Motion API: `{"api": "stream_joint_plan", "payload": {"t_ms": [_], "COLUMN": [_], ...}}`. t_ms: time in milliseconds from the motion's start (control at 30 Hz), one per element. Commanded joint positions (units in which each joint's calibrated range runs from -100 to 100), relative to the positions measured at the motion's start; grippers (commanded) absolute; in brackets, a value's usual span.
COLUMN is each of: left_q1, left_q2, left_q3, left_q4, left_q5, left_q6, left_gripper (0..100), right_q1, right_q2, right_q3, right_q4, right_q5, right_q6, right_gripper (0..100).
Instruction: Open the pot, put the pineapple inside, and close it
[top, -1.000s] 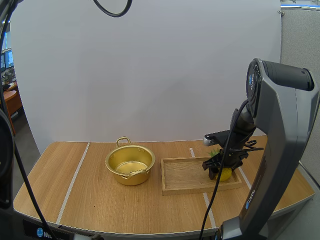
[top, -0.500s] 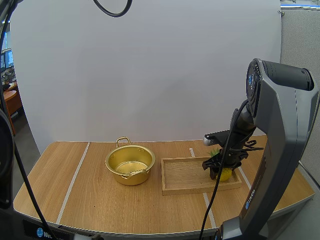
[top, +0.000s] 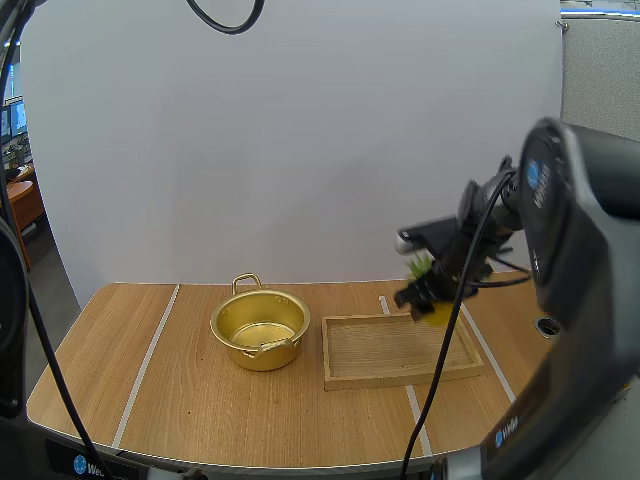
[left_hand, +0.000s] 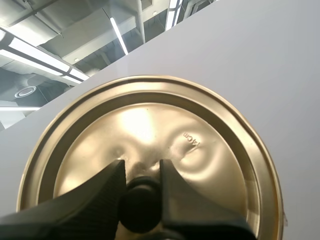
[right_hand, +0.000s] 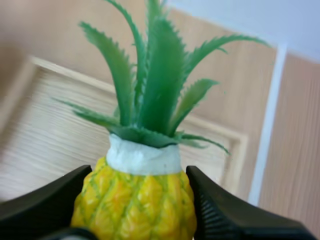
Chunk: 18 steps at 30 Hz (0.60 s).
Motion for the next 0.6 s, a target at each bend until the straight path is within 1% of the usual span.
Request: {"api": "stream_joint_plan", "payload": {"t_ms": [0,133,333,467,567], "left_q1": [-0.1,-0.1,-0.1,-0.1,-0.1], "left_q2": [-0.37,-0.37,-0.37,-0.37,-0.37], "left_q3": [-0.48,-0.48,-0.48,-0.48,-0.48], "left_q4": [0.41,0.41,0.41,0.41,0.41], "left_q5": [-1.9,-1.9,-1.9,-1.9,-1.9], "left_q6": [-0.12,-0.12,-0.12,-0.12,-0.12], "left_gripper": [0,0,0,0,0], "right_q1": [5.31,11.15,19.07,22.65,24.08], "right_q2": [-6.72,-9.48,-9.07,-7.59,-5.33], "right_q3": [-0.32,-0.32,-0.58,-2.92,-5.55], "right_q4": [0.8,0.8,0.8,0.8,0.8], "right_q5": [2.65,2.88,1.87,1.62,1.62], "right_q6": [1.77,4.19,6.88,8.11,8.68], "right_gripper": [0,0,0,0,0]}}
